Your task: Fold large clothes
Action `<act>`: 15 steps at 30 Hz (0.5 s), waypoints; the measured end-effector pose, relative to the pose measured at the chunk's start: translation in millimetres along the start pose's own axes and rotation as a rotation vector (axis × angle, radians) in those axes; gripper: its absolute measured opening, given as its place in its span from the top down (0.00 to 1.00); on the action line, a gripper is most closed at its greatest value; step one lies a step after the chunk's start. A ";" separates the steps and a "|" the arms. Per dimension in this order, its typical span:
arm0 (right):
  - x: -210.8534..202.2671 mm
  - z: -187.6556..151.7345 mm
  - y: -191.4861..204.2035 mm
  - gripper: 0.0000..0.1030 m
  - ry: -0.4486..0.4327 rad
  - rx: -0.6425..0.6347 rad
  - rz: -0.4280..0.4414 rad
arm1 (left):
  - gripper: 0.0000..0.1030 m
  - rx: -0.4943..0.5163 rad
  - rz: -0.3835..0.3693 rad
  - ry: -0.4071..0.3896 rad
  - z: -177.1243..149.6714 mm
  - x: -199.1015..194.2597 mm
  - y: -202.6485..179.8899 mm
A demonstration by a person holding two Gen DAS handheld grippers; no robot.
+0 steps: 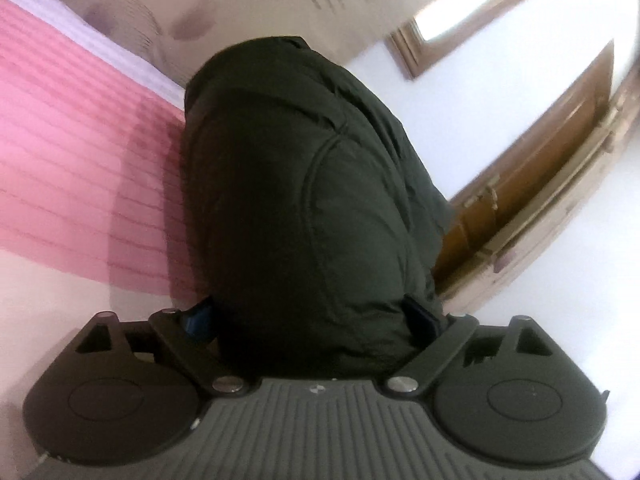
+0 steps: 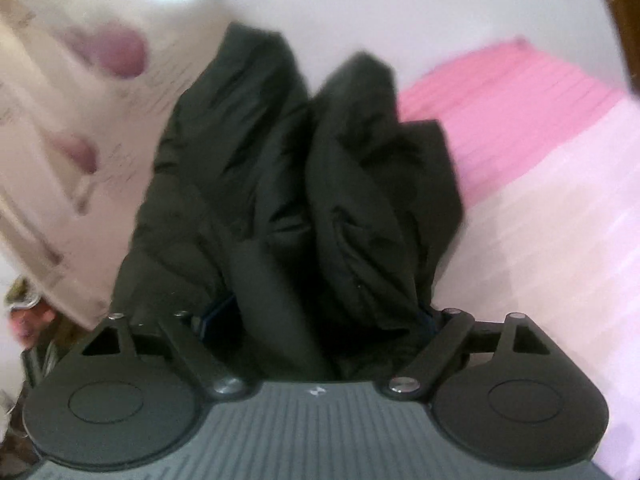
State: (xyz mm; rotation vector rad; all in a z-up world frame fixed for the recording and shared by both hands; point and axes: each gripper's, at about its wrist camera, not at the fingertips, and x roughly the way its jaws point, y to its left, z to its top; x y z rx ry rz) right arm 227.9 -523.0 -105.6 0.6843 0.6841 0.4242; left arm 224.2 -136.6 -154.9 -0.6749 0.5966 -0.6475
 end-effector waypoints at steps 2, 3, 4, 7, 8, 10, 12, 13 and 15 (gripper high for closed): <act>7.7 -16.6 19.6 0.16 0.015 -0.002 0.048 | 0.13 -0.006 0.031 -0.005 1.6 -35.4 8.8; 12.2 -25.9 29.8 0.16 0.023 -0.002 0.071 | 0.13 -0.010 0.050 -0.011 1.6 -55.8 14.8; 16.8 -35.9 40.3 0.16 0.026 -0.001 0.092 | 0.11 -0.006 0.071 -0.020 0.8 -74.0 19.5; 29.3 -66.3 71.0 0.16 0.014 -0.001 0.117 | 0.08 0.021 0.151 -0.064 -2.9 -122.2 29.8; 32.2 -74.1 80.1 0.16 0.005 -0.010 0.115 | 0.08 0.045 0.181 -0.083 -3.8 -134.5 28.6; 38.3 -81.0 94.4 0.13 -0.002 -0.035 0.103 | 0.09 0.114 0.235 -0.126 -4.9 -154.0 18.6; 37.6 -79.6 97.5 0.12 0.002 -0.031 0.096 | 0.04 0.184 0.257 -0.174 -5.4 -171.1 2.6; 35.9 -72.5 95.2 0.11 0.002 -0.024 0.087 | 0.02 0.201 0.252 -0.192 -5.1 -176.8 -3.8; 17.5 -66.7 91.9 0.11 -0.026 -0.007 0.070 | 0.00 0.236 0.223 -0.227 -3.8 -184.7 -20.4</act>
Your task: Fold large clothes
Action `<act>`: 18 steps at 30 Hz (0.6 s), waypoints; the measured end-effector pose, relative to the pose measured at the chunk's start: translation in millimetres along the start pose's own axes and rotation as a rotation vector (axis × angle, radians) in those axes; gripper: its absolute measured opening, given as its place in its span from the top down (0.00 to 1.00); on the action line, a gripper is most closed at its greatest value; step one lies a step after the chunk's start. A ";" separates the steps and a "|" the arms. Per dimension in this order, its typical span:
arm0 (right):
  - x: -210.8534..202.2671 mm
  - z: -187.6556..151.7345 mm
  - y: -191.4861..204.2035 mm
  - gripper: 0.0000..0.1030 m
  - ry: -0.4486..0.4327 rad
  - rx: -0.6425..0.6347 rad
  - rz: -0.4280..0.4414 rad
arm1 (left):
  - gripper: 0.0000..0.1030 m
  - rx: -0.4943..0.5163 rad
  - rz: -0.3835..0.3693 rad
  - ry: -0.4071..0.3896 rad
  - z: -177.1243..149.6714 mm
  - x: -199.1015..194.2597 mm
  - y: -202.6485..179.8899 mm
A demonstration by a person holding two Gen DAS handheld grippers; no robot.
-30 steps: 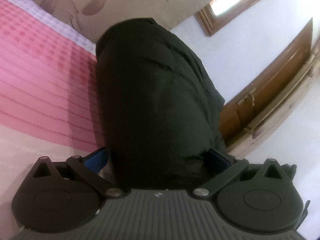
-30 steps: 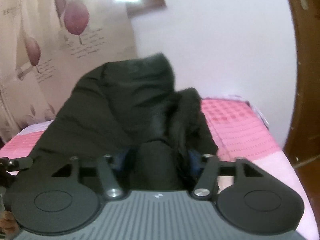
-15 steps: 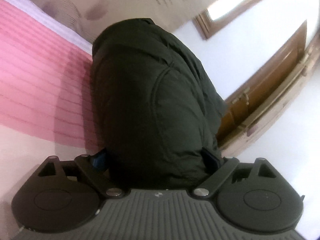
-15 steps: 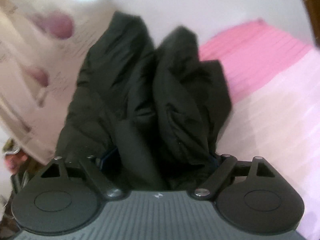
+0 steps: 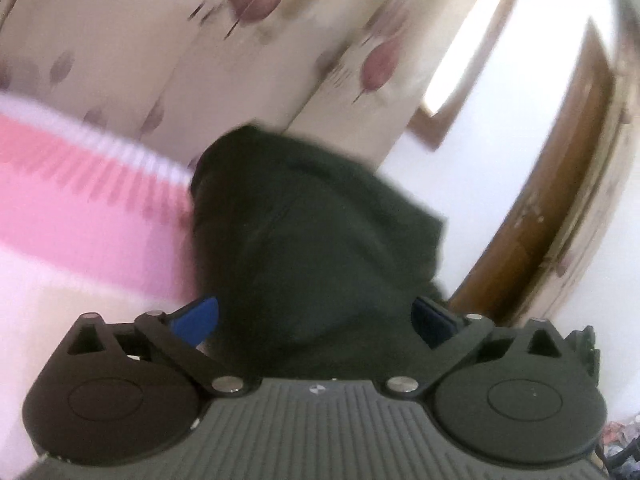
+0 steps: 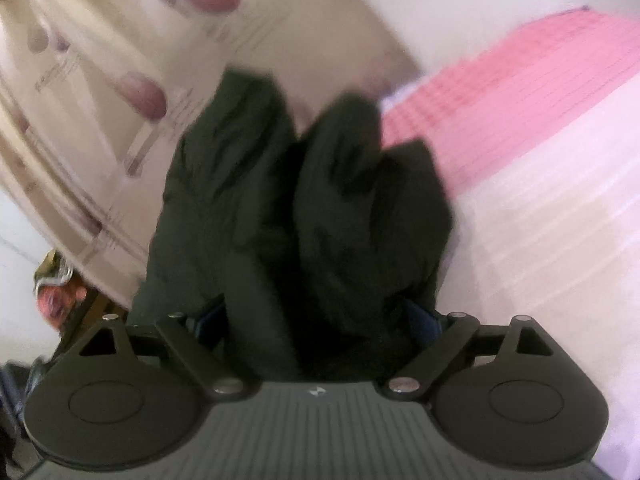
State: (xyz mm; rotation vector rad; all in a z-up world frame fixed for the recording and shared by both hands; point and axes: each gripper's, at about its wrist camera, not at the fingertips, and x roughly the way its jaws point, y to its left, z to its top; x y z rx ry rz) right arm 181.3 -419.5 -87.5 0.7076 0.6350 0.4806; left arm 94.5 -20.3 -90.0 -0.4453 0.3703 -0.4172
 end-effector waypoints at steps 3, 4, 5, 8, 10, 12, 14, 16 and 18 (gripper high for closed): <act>-36.7 15.6 9.8 0.11 -0.083 -0.060 -0.051 | 0.00 0.022 -0.079 -0.004 7.1 3.8 -20.2; -47.5 23.7 19.8 0.11 -0.118 -0.113 -0.074 | 0.01 0.028 -0.105 0.002 5.0 8.1 -24.7; -54.8 31.7 30.2 0.11 -0.141 -0.170 -0.068 | 0.03 0.038 -0.131 0.010 2.2 12.6 -28.5; -53.8 49.8 84.8 0.15 -0.130 -0.387 -0.008 | 0.13 0.048 -0.209 0.070 -8.0 34.2 -36.1; -35.6 59.1 125.6 0.33 -0.106 -0.534 0.037 | 0.13 0.041 -0.211 0.089 -15.8 46.6 -39.1; -6.1 64.5 157.3 0.39 -0.055 -0.647 0.035 | 0.13 0.070 -0.215 0.098 -20.2 52.5 -42.9; 30.6 61.6 181.0 0.42 -0.021 -0.777 -0.023 | 0.13 0.048 -0.218 0.099 -23.3 55.2 -40.0; 66.3 50.1 189.5 0.44 0.009 -0.932 -0.145 | 0.13 0.034 -0.221 0.104 -27.3 58.1 -36.9; 97.2 39.4 177.3 0.51 0.069 -1.006 -0.298 | 0.14 0.038 -0.231 0.101 -34.0 58.3 -33.7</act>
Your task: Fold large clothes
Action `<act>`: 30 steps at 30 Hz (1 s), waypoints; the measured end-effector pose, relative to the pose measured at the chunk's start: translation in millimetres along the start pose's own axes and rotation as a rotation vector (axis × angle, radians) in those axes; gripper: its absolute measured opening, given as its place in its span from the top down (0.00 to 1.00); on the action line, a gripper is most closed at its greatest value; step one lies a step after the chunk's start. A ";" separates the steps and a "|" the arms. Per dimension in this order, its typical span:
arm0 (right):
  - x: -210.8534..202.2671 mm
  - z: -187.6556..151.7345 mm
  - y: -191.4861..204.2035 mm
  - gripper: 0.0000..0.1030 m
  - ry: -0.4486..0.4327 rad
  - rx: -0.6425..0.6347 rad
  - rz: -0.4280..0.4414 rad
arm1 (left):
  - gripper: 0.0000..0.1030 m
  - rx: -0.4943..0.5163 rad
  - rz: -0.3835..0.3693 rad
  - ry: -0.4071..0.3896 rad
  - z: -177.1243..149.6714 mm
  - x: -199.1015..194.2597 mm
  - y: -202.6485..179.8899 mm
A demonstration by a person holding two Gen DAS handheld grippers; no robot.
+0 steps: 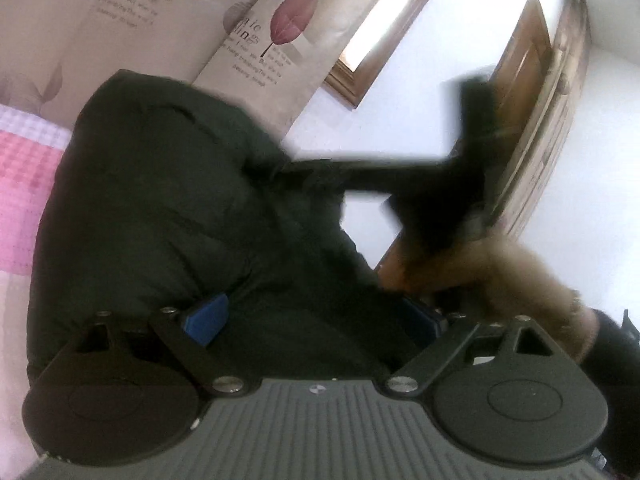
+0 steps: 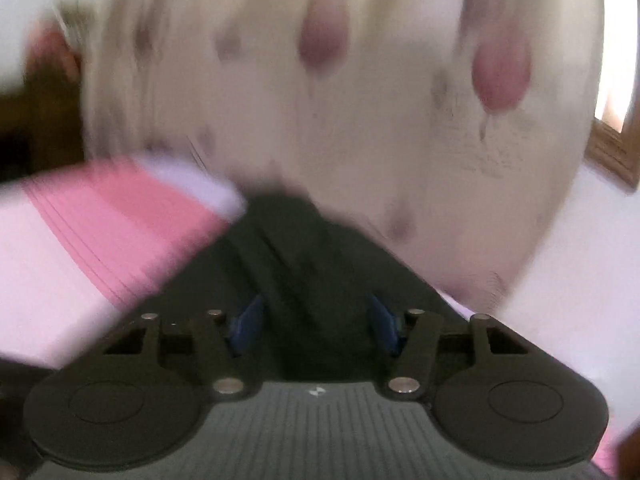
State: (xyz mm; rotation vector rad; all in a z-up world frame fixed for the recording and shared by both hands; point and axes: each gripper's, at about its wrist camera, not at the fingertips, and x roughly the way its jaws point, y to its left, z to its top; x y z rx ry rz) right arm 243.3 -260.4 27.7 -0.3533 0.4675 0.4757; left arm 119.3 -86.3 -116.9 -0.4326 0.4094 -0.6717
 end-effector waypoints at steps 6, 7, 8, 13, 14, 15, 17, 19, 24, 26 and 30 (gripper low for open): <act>13.0 -54.6 -39.5 0.51 0.117 0.129 -0.034 | 0.38 0.006 -0.015 0.013 -6.5 -0.5 6.5; 10.7 -61.9 -46.7 0.51 0.117 0.158 -0.024 | 0.48 -0.008 -0.001 0.014 -6.7 0.3 8.5; 10.3 -65.2 -51.5 0.51 0.120 0.190 -0.008 | 0.57 -0.018 0.013 0.017 -6.4 1.7 10.1; 12.1 -83.5 -70.1 0.51 0.092 0.286 0.021 | 0.66 -0.012 0.040 0.056 -4.3 11.3 10.8; 12.2 -89.8 -71.7 0.51 0.082 0.303 0.030 | 0.66 0.006 0.047 0.062 -4.2 13.7 8.8; 13.0 -93.5 -70.5 0.51 0.076 0.315 0.039 | 0.66 0.022 0.055 0.070 -3.9 15.6 7.0; 20.7 -94.9 -70.0 0.50 0.066 0.323 0.046 | 0.66 0.044 0.074 0.091 -1.7 20.8 4.7; 25.1 -97.9 -69.5 0.50 0.055 0.311 0.035 | 0.66 0.062 0.088 0.113 -1.5 23.1 3.6; 33.5 -106.1 -64.3 0.49 0.005 0.295 0.025 | 0.67 0.119 0.120 0.152 -2.8 27.9 -0.5; 34.5 -108.1 -62.7 0.48 -0.006 0.291 0.021 | 0.67 0.144 0.131 0.163 -3.5 28.5 -2.4; 32.7 -112.7 -61.1 0.48 -0.027 0.288 0.020 | 0.67 0.170 0.145 0.184 -1.5 31.1 -5.6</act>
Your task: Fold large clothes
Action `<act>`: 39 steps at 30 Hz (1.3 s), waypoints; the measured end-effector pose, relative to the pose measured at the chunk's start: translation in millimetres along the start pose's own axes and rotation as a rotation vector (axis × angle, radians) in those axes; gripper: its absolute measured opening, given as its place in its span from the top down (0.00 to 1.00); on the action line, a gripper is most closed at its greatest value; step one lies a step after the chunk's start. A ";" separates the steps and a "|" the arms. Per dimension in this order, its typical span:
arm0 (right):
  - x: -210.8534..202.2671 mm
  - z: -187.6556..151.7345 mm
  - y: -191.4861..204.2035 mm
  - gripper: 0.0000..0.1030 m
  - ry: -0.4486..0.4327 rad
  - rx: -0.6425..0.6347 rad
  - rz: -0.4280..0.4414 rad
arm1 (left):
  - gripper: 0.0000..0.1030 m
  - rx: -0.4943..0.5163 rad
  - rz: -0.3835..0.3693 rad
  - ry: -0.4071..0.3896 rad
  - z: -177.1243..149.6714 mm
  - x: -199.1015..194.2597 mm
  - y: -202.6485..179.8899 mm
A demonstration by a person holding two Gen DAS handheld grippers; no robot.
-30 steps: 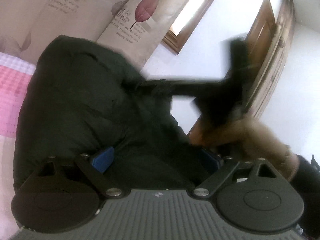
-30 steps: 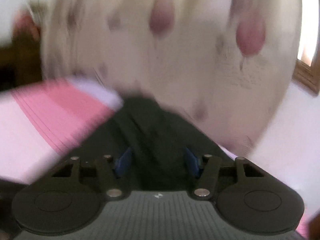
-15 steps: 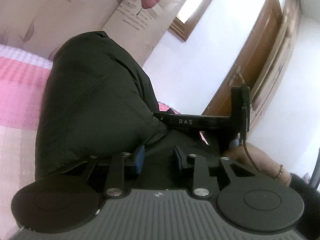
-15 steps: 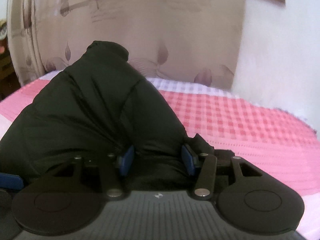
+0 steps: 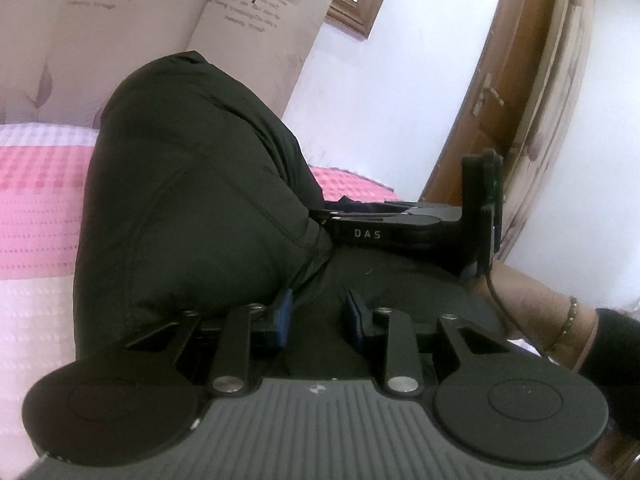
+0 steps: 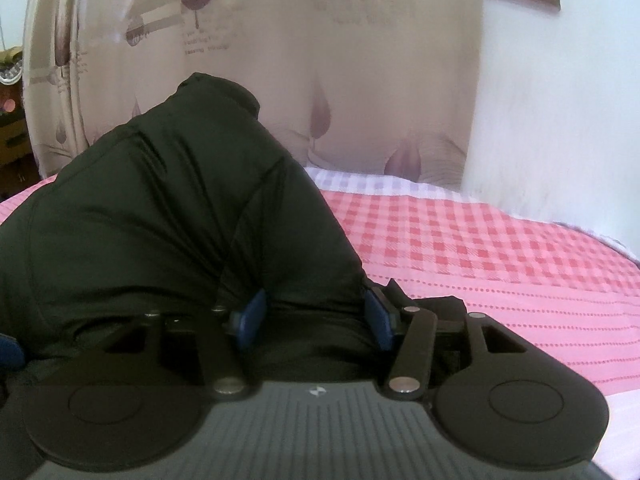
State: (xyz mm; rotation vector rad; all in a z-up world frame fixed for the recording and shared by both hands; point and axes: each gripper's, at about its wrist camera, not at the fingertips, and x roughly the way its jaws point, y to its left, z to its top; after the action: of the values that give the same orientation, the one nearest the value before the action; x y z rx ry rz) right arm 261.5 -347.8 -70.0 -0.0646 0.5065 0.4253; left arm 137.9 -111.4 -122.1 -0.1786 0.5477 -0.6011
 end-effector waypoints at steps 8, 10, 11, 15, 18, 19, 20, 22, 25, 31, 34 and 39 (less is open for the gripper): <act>0.1 -6.1 -0.4 0.47 -0.022 0.011 0.008 | 0.67 0.040 0.015 0.024 6.2 2.9 -3.4; 0.8 -6.0 0.3 0.47 -0.022 0.011 0.007 | 0.67 0.062 0.023 0.029 6.8 4.1 -3.9; 0.4 -6.2 0.3 0.47 -0.023 0.010 0.007 | 0.67 0.070 0.025 0.031 6.5 4.9 -4.4; -2.9 -4.9 -0.2 0.45 -0.019 0.003 0.008 | 0.67 0.094 0.037 0.046 5.7 6.3 -5.3; -14.8 3.2 0.1 0.35 -0.003 -0.036 -0.028 | 0.68 0.101 0.041 0.054 5.4 7.5 -5.1; -22.5 8.4 0.7 0.31 0.002 -0.038 -0.055 | 0.68 0.102 0.043 0.054 4.7 8.2 -4.6; -33.6 11.8 2.1 0.29 -0.017 -0.042 -0.088 | 0.68 0.102 0.044 0.054 4.8 8.7 -4.3; -67.6 14.8 5.2 0.28 -0.105 -0.036 -0.123 | 0.68 0.107 0.047 0.054 4.9 9.6 -5.9; -114.8 9.7 18.4 0.28 -0.170 -0.039 -0.062 | 0.68 0.115 0.049 0.053 5.0 10.2 -6.3; -145.8 -46.5 67.7 0.28 -0.067 -0.208 -0.077 | 0.68 0.123 0.049 0.052 4.1 10.3 -8.0; -136.4 -70.9 55.3 0.21 -0.036 -0.087 -0.078 | 0.68 0.134 0.050 0.059 4.1 11.1 -8.7; -113.7 -85.9 33.4 0.06 0.031 0.107 -0.042 | 0.68 0.155 0.056 0.062 2.6 12.1 -10.8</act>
State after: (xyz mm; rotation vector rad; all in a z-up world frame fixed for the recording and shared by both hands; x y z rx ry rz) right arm 118.9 -374.5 -88.6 0.0211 0.5568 0.3562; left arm 142.4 -127.1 -121.8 0.0021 0.5612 -0.5935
